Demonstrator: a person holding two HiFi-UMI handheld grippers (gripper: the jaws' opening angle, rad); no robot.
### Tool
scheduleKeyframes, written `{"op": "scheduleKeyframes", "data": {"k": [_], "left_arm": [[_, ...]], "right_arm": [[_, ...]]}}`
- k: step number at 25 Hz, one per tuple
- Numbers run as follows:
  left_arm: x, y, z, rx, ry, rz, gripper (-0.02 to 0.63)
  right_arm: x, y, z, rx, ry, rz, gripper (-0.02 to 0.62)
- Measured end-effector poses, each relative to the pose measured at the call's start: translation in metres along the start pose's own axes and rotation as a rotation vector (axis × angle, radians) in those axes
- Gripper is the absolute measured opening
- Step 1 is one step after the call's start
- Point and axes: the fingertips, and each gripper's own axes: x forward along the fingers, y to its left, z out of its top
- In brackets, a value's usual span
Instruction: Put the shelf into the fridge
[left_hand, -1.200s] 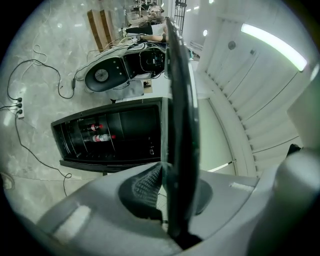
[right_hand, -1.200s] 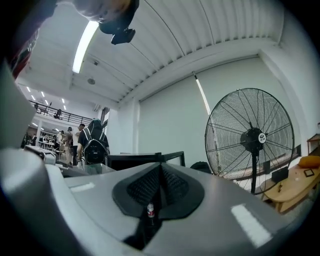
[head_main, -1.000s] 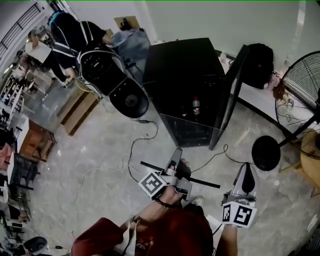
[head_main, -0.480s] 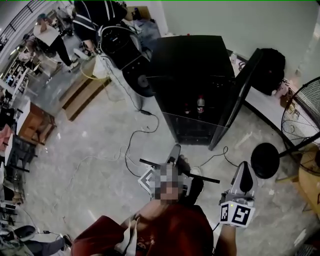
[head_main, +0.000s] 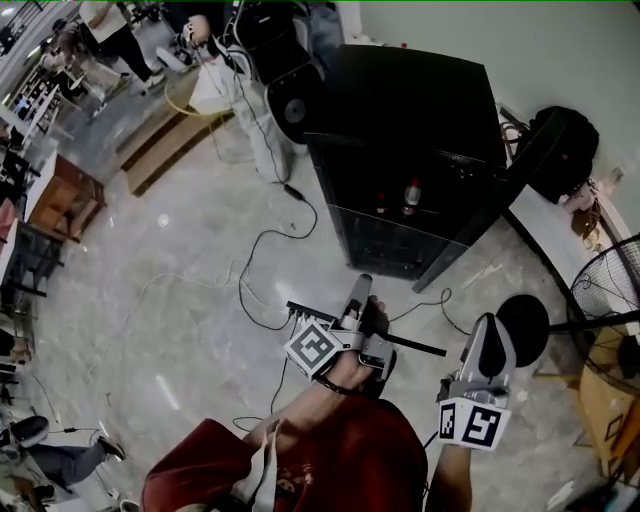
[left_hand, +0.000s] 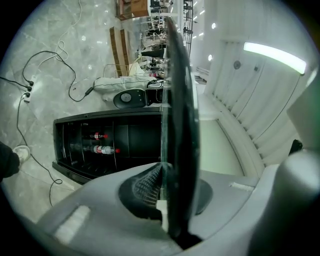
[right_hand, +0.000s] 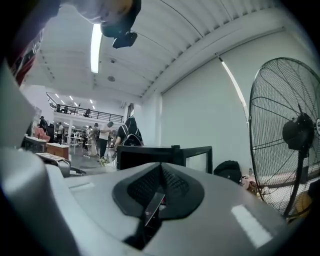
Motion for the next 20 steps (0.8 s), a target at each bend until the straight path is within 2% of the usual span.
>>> {"op": "scheduleKeyframes", "data": {"k": [10, 16, 20], "left_arm": [[0.052, 0.033, 0.014, 0.000, -0.068, 0.017, 0.016], [0.080, 0.048, 0.023, -0.025, -0.091, 0.013, 0.015], [0.099, 0.058, 0.022, -0.071, -0.088, 0.005, 0.016]], "right_arm": [[0.070, -0.006, -0.017, 0.007, 0.045, 0.067, 0.000], [0.110, 0.008, -0.026, 0.002, 0.065, 0.140, 0.000], [0.128, 0.011, -0.029, -0.006, 0.080, 0.171, 0.000]]}}
